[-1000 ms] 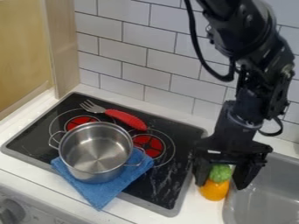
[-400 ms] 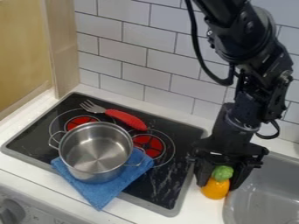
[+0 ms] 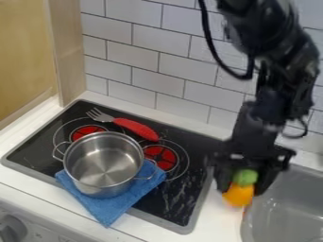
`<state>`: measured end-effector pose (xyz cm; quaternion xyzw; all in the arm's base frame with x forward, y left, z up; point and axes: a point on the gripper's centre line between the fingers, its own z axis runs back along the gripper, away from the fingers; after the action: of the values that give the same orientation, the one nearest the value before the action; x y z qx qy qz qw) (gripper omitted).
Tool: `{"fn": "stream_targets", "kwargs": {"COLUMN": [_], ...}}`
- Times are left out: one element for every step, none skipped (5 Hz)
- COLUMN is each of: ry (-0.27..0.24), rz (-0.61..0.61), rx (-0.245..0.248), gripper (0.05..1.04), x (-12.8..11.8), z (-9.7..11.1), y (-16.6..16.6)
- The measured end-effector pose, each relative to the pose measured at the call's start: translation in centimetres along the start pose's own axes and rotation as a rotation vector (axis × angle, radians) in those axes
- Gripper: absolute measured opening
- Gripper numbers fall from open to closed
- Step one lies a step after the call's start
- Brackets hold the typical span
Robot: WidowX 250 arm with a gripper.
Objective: Gets the orange thing from the sink and put it on to the upper right side of the stove.
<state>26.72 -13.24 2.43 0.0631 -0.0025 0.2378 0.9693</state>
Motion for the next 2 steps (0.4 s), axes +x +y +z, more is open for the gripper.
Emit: {"fn": "stream_targets", "kwargs": {"ry": [-0.015, 0.009], "rz": [0.007, 0.042], "rx": [-0.03, -0.018], "gripper": [0.667, 0.667], "x": [0.9, 2.1], "z": [1.9, 2.1], "y": [0.8, 2.3]}}
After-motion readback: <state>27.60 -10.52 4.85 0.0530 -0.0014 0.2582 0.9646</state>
